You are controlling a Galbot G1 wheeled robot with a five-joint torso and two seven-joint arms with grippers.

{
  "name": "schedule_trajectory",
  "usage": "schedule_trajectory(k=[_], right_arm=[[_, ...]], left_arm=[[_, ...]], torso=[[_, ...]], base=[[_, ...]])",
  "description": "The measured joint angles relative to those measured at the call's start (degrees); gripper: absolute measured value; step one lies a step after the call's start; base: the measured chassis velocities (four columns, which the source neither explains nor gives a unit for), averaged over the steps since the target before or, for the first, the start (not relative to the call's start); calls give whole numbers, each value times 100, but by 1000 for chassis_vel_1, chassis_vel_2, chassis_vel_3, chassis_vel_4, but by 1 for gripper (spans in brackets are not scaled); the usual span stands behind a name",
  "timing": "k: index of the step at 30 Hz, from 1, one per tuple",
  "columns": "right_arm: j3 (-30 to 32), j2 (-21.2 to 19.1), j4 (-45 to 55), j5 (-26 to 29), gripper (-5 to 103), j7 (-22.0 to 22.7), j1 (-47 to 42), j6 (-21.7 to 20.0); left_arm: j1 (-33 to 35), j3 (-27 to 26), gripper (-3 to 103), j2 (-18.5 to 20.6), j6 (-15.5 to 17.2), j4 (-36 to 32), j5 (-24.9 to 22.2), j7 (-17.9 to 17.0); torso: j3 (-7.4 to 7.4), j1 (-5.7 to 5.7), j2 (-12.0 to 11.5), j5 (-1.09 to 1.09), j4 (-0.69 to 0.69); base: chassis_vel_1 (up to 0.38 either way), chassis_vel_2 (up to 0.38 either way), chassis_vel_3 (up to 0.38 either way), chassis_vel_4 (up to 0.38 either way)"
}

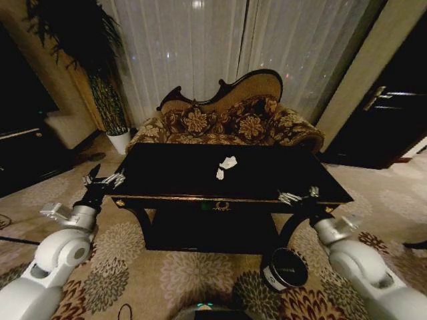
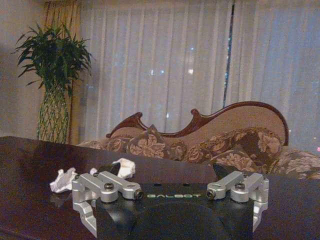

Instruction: Move to the front of the table and place the trash on the table into the trash bin.

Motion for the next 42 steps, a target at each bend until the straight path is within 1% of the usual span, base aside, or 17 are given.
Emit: schedule_trajectory(k=[1,4,7,11,14,16,18,22,23,26,28,31,33,37,38,40,42], right_arm=[[0,0,0,0,100,0,0,0],[-383,-193,-223,136,100,11,402,-39],[-555,-298,-318,184,100,12,574,-47],[-1019,-644,-624,188,100,-6,985,-38],[-1216,-765,-716,187,100,-21,1182,-30],[-1628,-886,-867,196,100,-21,1667,-35],[-1751,-901,-899,208,100,-16,1812,-44],[-2557,-875,-1109,233,100,22,2587,-113],[-2557,-875,-1109,233,100,22,2587,-113],[-3024,-808,-1221,242,100,41,2935,-183],[-3126,-806,-1243,252,100,41,3005,-192],[-3517,-800,-1346,281,100,44,3305,-225],[-3575,-800,-1363,286,100,47,3354,-231],[-4082,-911,-1422,345,100,55,3787,-286],[-4082,-911,-1422,345,100,55,3787,-286],[-4395,-914,-1477,368,100,56,4107,-302],[-4522,-905,-1498,388,100,58,4240,-313]], left_arm=[[0,0,100,0,0,0,0,0],[0,0,100,0,0,0,0,0],[0,0,100,0,0,0,0,0],[0,0,100,0,0,0,0,0],[0,0,100,0,0,0,0,0],[0,0,100,0,0,0,0,0],[0,0,100,0,0,0,0,0],[0,0,100,0,0,0,0,1],[0,0,100,0,0,0,0,1],[0,0,100,0,0,0,0,1],[0,0,100,0,0,0,0,0],[0,0,100,0,0,0,0,0],[0,0,100,0,0,0,0,1],[0,0,100,0,0,0,0,0],[0,0,100,0,0,0,0,0],[0,0,100,0,0,0,0,1],[0,0,100,0,0,0,0,1]], torso=[[0,0,0,0,0],[0,0,0,0,0],[0,0,0,-1,0],[0,0,0,0,-1],[0,0,0,-1,-1],[-1,0,0,0,-2],[0,0,0,-1,-1],[0,0,0,-1,0],[0,0,0,-1,0],[0,0,0,-1,-1],[0,0,0,0,-1],[0,0,0,-1,0],[0,0,0,-1,0],[0,0,0,-1,-2],[0,0,0,-1,-2],[0,0,0,-1,-1],[0,0,0,-1,-1]], base=[[0,0,0,0],[0,0,0,0],[0,0,0,0],[0,0,0,0],[0,0,0,0],[0,0,0,0],[0,0,0,0],[0,0,0,0],[0,0,0,0],[0,0,0,0],[0,0,0,0],[0,0,0,0],[0,0,0,0],[0,0,0,0],[0,0,0,0],[0,0,0,0],[0,0,0,0]])
